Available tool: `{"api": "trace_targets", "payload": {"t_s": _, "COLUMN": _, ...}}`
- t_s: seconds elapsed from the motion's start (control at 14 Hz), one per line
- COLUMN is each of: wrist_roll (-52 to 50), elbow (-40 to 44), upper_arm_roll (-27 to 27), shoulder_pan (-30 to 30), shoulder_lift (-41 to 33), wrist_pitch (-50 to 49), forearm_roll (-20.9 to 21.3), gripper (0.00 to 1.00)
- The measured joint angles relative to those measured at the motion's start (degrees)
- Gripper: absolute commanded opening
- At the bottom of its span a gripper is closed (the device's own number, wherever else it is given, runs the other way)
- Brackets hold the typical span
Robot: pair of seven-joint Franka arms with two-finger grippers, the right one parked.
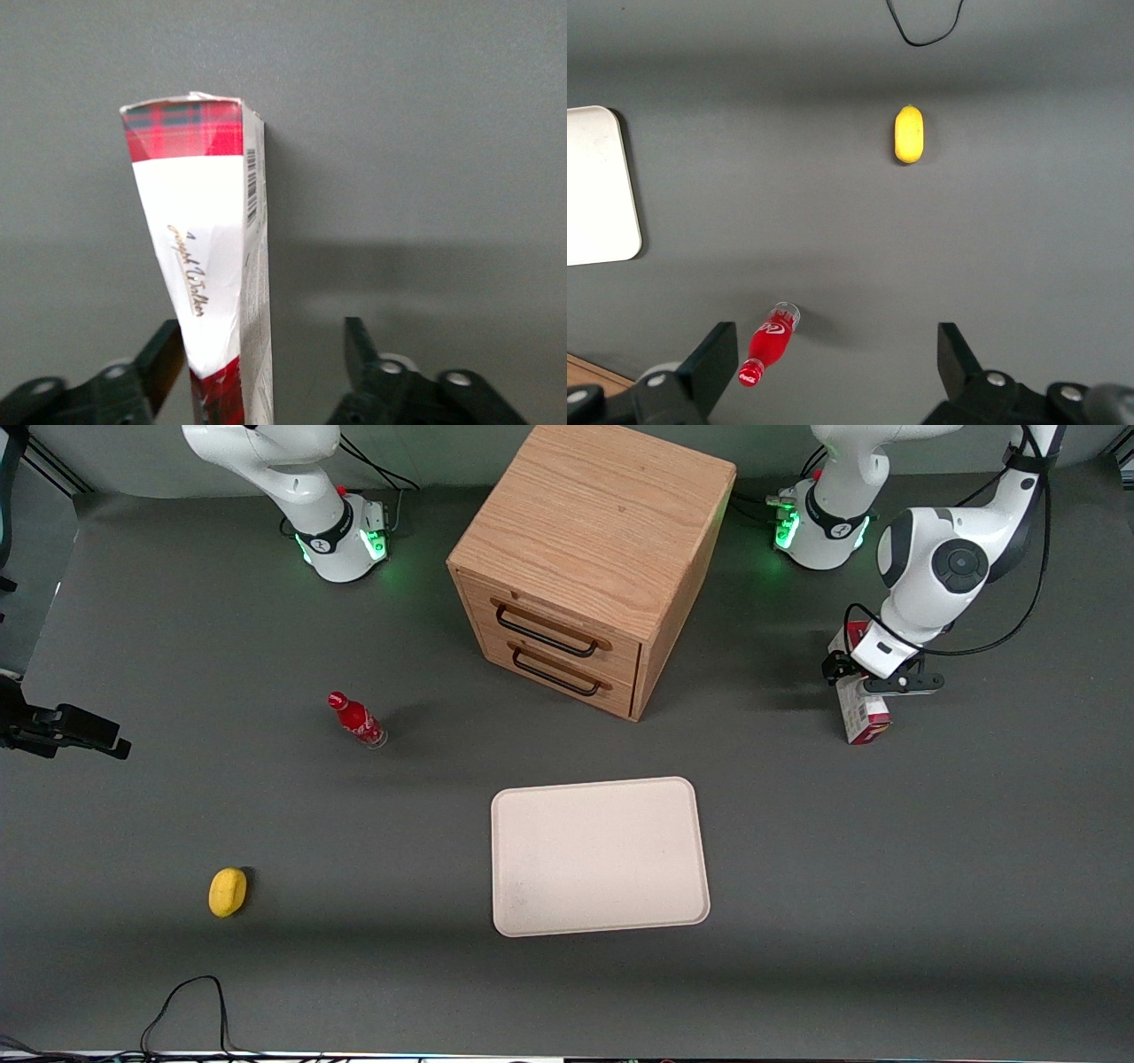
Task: Place red cookie box on tray
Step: 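Close the left gripper around the cookie box's lower end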
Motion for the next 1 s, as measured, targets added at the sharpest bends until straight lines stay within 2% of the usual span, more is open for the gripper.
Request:
{"api": "trace_targets", "payload": {"t_s": 0.07, "wrist_roll": 0.01, "elbow": 0.0, "upper_arm_roll": 0.01, "shoulder_pan": 0.01, "shoulder_lift": 0.18, "wrist_pitch": 0.02, "forearm_roll": 0.03, "gripper": 0.0}}
{"api": "trace_targets", "payload": {"t_s": 0.64, "wrist_roll": 0.1, "elbow": 0.61, "upper_arm_roll": 0.18, "shoulder_pan": 0.18, "shoulder_lift": 0.53, "wrist_pitch": -1.6, "forearm_roll": 0.21, "gripper": 0.0}}
{"api": "trace_targets", "payload": {"t_s": 1.0, "wrist_roll": 0.09, "elbow": 9.33, "upper_arm_roll": 0.09, "shoulder_pan": 0.17, "shoulder_lift": -1.63, "wrist_pitch": -16.61, "forearm_roll": 0.21, "gripper": 0.0}}
